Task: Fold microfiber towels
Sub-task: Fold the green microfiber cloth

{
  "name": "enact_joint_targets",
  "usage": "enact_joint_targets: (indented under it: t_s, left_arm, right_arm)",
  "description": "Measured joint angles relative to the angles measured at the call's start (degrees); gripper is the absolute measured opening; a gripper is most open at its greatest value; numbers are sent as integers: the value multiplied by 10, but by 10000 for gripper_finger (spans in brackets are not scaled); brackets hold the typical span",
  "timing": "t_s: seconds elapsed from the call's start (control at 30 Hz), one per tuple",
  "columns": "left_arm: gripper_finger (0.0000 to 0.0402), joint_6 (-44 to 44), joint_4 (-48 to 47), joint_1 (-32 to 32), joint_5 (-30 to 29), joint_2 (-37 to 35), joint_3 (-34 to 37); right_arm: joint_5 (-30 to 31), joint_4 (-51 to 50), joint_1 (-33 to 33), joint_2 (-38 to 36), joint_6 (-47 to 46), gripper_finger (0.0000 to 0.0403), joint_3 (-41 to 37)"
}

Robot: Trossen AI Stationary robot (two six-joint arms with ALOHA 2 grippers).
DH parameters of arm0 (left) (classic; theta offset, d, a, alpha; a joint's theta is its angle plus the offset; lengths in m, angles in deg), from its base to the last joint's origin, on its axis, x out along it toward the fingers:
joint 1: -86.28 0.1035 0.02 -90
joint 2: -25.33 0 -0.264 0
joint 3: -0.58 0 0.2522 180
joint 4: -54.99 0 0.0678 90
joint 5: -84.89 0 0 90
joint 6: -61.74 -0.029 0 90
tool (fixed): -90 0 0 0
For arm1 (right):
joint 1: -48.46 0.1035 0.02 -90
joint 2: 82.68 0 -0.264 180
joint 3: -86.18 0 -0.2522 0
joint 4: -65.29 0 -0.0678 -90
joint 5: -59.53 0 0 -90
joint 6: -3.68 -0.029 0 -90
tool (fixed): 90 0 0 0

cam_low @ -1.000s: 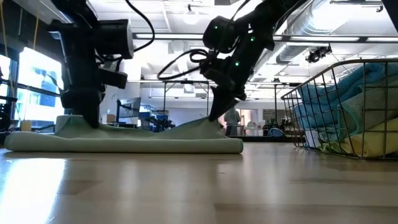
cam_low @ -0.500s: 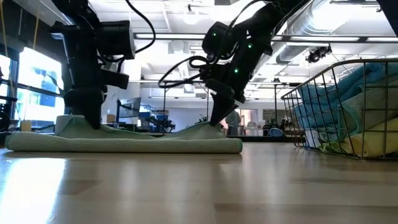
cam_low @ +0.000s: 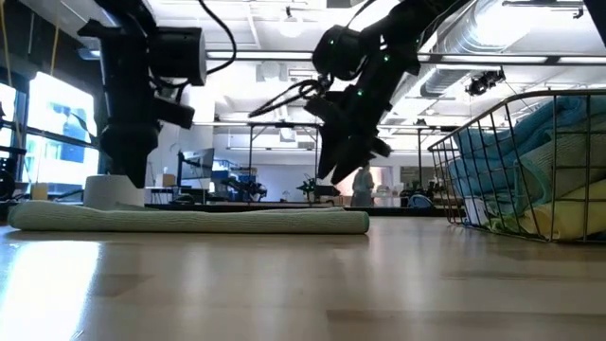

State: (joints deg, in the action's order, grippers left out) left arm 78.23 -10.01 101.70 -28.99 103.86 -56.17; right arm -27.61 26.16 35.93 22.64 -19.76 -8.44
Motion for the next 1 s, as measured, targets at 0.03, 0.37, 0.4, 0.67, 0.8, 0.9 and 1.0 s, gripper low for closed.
enact_joint_targets:
  t_s: [0.03,0.37,0.4,0.67,0.8,0.9,1.0]
  left_arm:
    - [146,3,-7,0,12,0,-6]
    - [138,-9,31,-28,204,-1,64]
    - [137,-5,47,-30,208,-1,76]
    - [135,51,103,-51,211,-4,108]
    - [131,87,124,-61,211,-3,108]
    - [130,140,140,-71,213,-3,109]
    - [130,198,185,-80,244,-2,109]
  right_arm:
    - [-5,-1,0,0,-41,166,0]
    - [-45,-48,56,16,-320,163,-3]
    - [-37,-52,62,16,-341,163,-3]
    - [-5,-88,94,18,-380,163,-3]
    - [2,-86,98,18,-356,162,-3]
    - [-1,-67,98,18,-317,162,-3]
    - [1,-56,100,18,-269,162,-3]
